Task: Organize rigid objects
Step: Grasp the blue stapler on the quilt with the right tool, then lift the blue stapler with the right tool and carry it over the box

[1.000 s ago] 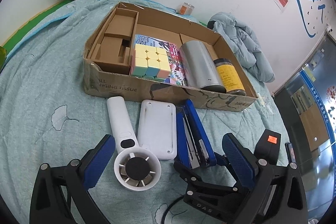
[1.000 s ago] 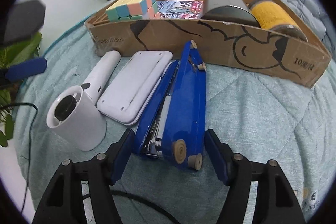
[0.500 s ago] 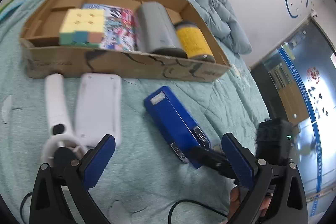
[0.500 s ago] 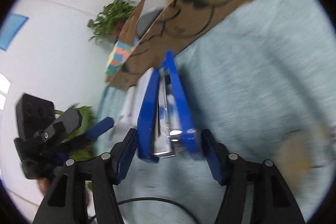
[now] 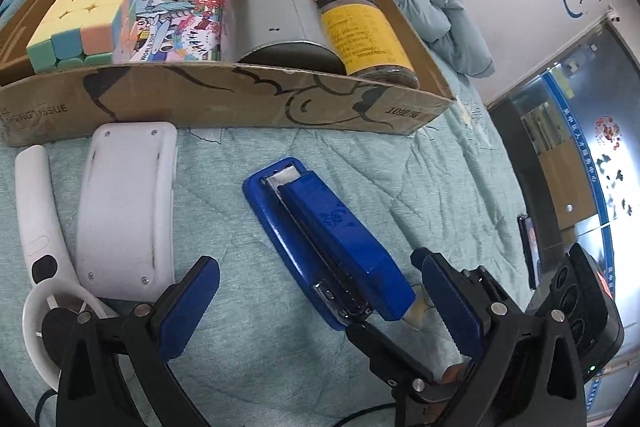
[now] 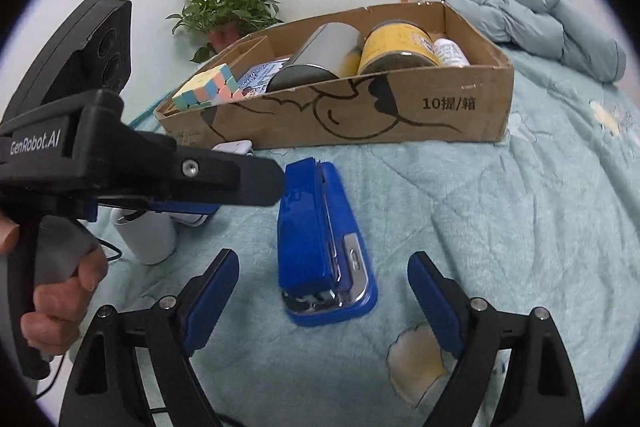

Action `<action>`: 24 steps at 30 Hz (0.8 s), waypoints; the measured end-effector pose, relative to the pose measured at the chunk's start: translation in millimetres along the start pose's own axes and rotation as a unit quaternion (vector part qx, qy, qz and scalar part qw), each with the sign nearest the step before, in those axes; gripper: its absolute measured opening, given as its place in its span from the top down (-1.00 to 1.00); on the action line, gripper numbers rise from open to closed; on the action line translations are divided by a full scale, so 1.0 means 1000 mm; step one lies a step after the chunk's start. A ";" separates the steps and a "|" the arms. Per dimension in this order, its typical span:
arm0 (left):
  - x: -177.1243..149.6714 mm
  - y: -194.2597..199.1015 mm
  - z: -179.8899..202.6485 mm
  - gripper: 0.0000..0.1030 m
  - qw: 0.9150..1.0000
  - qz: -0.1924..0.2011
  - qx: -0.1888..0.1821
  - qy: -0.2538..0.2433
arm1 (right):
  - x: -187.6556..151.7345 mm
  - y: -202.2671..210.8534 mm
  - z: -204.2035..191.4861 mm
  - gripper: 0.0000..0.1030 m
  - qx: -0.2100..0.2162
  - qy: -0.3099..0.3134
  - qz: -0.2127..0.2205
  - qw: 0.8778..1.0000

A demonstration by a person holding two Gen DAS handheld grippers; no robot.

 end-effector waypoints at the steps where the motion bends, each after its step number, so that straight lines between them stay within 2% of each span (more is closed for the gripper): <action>1: 0.001 0.002 -0.001 -0.84 1.000 0.002 0.009 0.001 | 0.000 -0.003 -0.002 -0.66 -0.004 0.009 -0.001 1.000; 2: 0.004 0.009 -0.003 -0.77 1.000 0.011 0.022 -0.003 | 0.001 -0.009 -0.004 -0.62 -0.006 0.018 -0.008 1.000; 3: 0.007 0.018 -0.006 -0.76 0.999 0.024 0.034 -0.006 | 0.000 -0.014 -0.006 -0.49 -0.004 0.023 -0.019 1.000; 7: 0.020 0.083 -0.026 -0.78 0.990 0.107 0.091 0.002 | -0.005 -0.027 -0.007 -0.21 -0.008 0.032 -0.048 0.998; 9: 0.019 0.119 -0.040 -0.80 0.986 0.135 0.098 0.027 | -0.008 -0.033 -0.001 -0.15 -0.014 0.010 -0.060 0.998; 11: 0.014 0.140 -0.045 -0.98 0.985 0.141 0.086 0.042 | -0.009 -0.030 0.001 -0.16 -0.008 -0.009 -0.051 0.999; 14: -0.002 0.137 -0.032 -0.98 0.992 0.110 0.042 0.044 | -0.012 -0.024 0.002 -0.16 0.004 -0.037 -0.046 0.998; 16: -0.022 0.118 -0.014 -0.98 0.996 0.070 -0.015 0.043 | -0.017 -0.017 0.003 -0.20 0.017 -0.076 -0.043 0.996; 17: -0.031 0.106 -0.007 -0.98 0.997 0.052 -0.035 0.041 | -0.020 -0.012 0.003 -0.34 0.032 -0.104 -0.042 0.993; 18: -0.039 0.092 0.001 -0.97 0.998 0.036 -0.044 0.040 | -0.022 -0.010 0.001 -0.46 0.047 -0.116 -0.041 0.991; 20: -0.048 0.067 0.009 -0.95 0.998 0.019 -0.048 0.038 | -0.032 0.000 -0.009 -0.46 0.059 -0.118 -0.033 0.991; 24: -0.052 0.023 0.005 -0.95 0.998 -0.002 -0.039 0.055 | -0.045 0.023 -0.023 -0.46 0.000 -0.025 0.013 1.000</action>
Point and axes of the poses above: each gripper's, at about its wrist camera, not at the fingertips, and y roughly against the way its jaws point, z to its right, x to its top, the point moved 6 cm from there along -y, roughly the way its jaws point, and after that the axes turned 11 degrees about x, right-handed, at the moved point
